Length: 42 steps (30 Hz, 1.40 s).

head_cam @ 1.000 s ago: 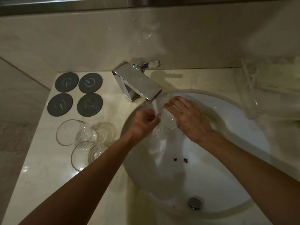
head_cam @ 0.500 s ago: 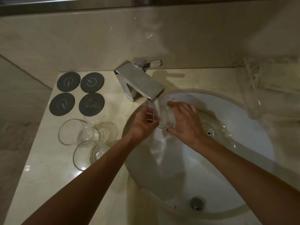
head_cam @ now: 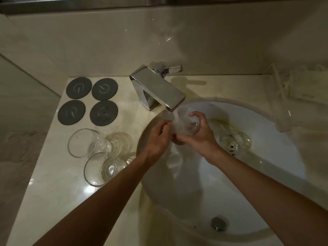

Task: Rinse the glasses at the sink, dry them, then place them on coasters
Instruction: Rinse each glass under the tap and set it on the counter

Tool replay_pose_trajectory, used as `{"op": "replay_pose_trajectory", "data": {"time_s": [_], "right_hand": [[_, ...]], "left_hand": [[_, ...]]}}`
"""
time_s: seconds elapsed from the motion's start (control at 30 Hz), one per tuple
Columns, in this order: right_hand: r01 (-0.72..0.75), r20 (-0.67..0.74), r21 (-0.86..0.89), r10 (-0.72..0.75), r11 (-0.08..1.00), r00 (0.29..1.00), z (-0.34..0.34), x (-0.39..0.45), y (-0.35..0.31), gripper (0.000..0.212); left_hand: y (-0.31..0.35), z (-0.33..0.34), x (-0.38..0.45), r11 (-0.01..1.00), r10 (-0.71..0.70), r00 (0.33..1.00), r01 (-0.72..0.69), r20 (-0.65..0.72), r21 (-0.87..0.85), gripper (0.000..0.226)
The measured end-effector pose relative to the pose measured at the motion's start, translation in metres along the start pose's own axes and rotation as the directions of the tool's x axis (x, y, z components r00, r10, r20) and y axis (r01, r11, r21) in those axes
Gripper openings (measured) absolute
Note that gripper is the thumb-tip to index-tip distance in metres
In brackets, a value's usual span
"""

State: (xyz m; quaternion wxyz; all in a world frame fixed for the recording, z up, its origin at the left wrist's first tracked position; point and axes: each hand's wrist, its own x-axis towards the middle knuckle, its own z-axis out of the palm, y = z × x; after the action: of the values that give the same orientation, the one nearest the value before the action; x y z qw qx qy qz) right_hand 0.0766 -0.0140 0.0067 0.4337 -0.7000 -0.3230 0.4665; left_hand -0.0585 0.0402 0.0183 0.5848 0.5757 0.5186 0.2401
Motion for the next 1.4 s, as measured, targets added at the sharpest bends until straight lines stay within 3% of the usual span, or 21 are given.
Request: {"op": "replay_pose_trajectory", "data": {"time_s": [0.1,0.2,0.27,0.33,0.47,0.6,0.67,0.77,0.87,0.93,1.03,1.17,1.27,1.4], "right_hand": [[0.023,0.024,0.05,-0.024,0.999,0.999,0.001,-0.002,-0.001,0.072],[0.049,0.018,0.043,-0.05,0.998,0.999,0.005,-0.003,-0.006,0.071],[0.042,0.002,0.023,-0.042,0.999,0.999,0.007,-0.003,-0.009,0.07],[0.041,-0.011,0.027,-0.041,0.999,0.999,0.008,-0.004,-0.013,0.066],[0.065,0.043,0.057,-0.067,0.996,0.997,0.006,-0.005,-0.02,0.066],[0.056,0.078,0.058,-0.06,0.997,0.995,0.008,0.004,-0.033,0.053],[-0.032,0.086,0.096,0.024,0.995,0.996,0.012,0.01,-0.038,0.05],[-0.229,0.178,0.245,0.189,0.942,0.966,0.014,0.018,-0.035,0.039],[-0.419,0.345,0.501,0.269,0.757,0.899,0.01,0.015,-0.031,0.045],[-0.483,0.373,0.534,0.319,0.694,0.871,0.01,0.014,-0.027,0.048],[-0.415,0.301,0.438,0.306,0.797,0.903,0.016,0.007,-0.024,0.046],[-0.175,0.266,0.28,0.099,0.944,0.959,0.015,0.006,-0.024,0.041],[-0.122,0.224,0.266,0.061,0.956,0.973,0.012,0.005,-0.036,0.029],[-0.286,0.245,0.447,0.191,0.848,0.95,0.012,0.006,-0.034,0.046]], "left_hand": [[-0.012,0.005,0.0,0.982,-0.152,0.988,0.155,0.039,-0.104,0.036],[-0.014,0.011,0.001,0.854,-0.333,0.927,0.374,0.171,-0.363,0.055],[-0.013,0.013,0.001,0.757,-0.382,0.902,0.43,0.2,-0.492,0.064],[-0.011,0.014,0.001,0.753,-0.359,0.913,0.407,0.195,-0.517,0.07],[-0.005,0.016,0.01,0.819,-0.299,0.952,0.294,0.071,-0.492,0.067],[-0.001,0.017,0.015,0.856,-0.338,0.937,0.267,-0.089,-0.443,0.052],[-0.002,0.016,0.016,0.903,-0.319,0.937,0.257,-0.139,-0.344,0.047],[0.001,0.015,0.01,0.971,-0.173,0.969,0.138,-0.173,-0.197,0.047],[0.008,0.011,0.002,0.991,-0.084,0.982,0.065,-0.167,-0.12,0.034],[0.007,0.009,0.0,0.993,-0.091,0.982,0.078,-0.164,-0.084,0.036],[0.005,0.004,0.001,0.984,-0.167,0.97,0.154,-0.175,-0.087,0.044],[0.01,0.001,0.002,0.945,-0.299,0.947,0.277,-0.115,-0.175,0.055],[0.013,-0.002,0.002,0.969,-0.233,0.972,0.23,-0.03,-0.087,0.053],[0.014,-0.001,0.002,0.999,-0.049,0.998,0.049,0.047,0.001,0.051]]}}
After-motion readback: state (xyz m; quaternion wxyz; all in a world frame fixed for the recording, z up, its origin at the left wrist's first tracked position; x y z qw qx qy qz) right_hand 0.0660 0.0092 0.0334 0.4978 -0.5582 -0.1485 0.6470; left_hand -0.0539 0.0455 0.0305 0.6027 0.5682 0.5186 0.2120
